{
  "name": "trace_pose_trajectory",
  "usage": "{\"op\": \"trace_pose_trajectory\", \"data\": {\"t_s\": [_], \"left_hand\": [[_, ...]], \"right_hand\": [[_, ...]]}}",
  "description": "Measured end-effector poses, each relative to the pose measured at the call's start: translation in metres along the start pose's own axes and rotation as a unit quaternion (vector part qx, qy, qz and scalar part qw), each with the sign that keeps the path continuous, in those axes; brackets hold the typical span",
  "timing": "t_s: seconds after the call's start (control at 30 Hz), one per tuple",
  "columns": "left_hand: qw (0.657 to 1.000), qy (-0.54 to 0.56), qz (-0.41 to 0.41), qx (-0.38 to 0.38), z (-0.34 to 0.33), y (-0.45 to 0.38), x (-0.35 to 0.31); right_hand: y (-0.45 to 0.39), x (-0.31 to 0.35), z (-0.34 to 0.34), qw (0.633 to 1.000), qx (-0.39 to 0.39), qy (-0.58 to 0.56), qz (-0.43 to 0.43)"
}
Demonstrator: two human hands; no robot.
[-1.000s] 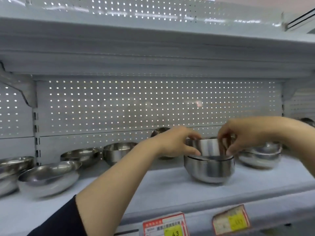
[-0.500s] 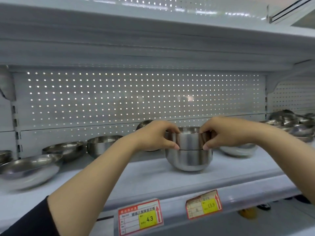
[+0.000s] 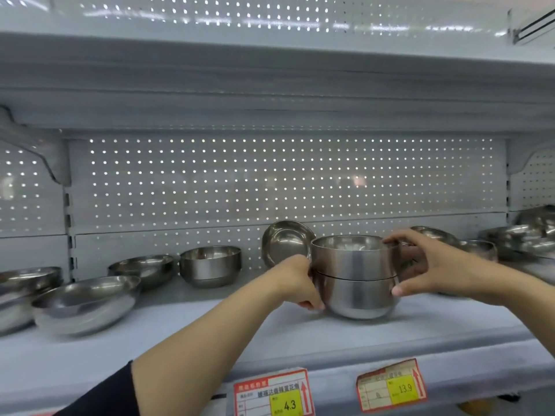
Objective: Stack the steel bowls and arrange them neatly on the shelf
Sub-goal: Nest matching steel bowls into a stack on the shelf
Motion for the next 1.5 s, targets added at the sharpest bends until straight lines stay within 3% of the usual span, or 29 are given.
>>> {"op": "trace_pose_trajectory", "data": {"t_s": [0.27, 0.53, 0.87, 0.93, 1.0, 1.07, 1.17, 1.27, 1.4, 1.5], "left_hand": [[0.994, 0.011, 0.038, -0.107, 0.053, 0.044, 0.039], [0.981, 0.013, 0.118, -0.154, 0.11, 0.105, 0.107], [0.975, 0.018, 0.143, -0.17, 0.108, 0.121, 0.135], [0.968, -0.053, 0.148, -0.195, 0.106, 0.13, 0.133], [0.93, -0.245, 0.155, -0.226, 0.103, 0.147, 0.124], [0.895, -0.36, 0.132, -0.23, 0.095, 0.165, 0.103], [0.918, -0.347, 0.039, -0.188, 0.075, 0.173, 0.064], [0.918, -0.358, -0.027, -0.169, 0.052, 0.153, 0.031], [0.912, -0.362, -0.066, -0.182, 0.035, 0.114, -0.016], [0.913, -0.357, -0.079, -0.179, 0.031, 0.061, -0.049]], "right_hand": [[-0.033, 0.054, -0.045, 0.994, 0.006, -0.089, 0.06], [-0.066, 0.133, -0.119, 0.993, 0.027, -0.009, 0.117], [-0.061, 0.146, -0.147, 0.994, 0.042, -0.01, 0.104], [-0.057, 0.144, -0.148, 0.994, 0.036, 0.005, 0.103], [-0.051, 0.139, -0.144, 0.994, 0.028, 0.026, 0.099], [-0.044, 0.132, -0.133, 0.994, 0.005, 0.056, 0.094], [-0.036, 0.118, -0.107, 0.991, -0.029, 0.111, 0.07], [-0.031, 0.096, -0.08, 0.987, -0.086, 0.13, 0.041], [-0.03, 0.078, -0.049, 0.973, -0.197, 0.123, 0.012], [-0.052, 0.071, -0.032, 0.965, -0.211, 0.153, 0.022]]}}
Point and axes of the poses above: each hand's wrist, its own y-axis away from the middle knuckle, its own z-axis out of the back of the hand, x = y × z, the point moved 2 cm from there along -y, towards the middle knuckle, and after that the axes turned 3 degrees about y, right-handed, at the moved point
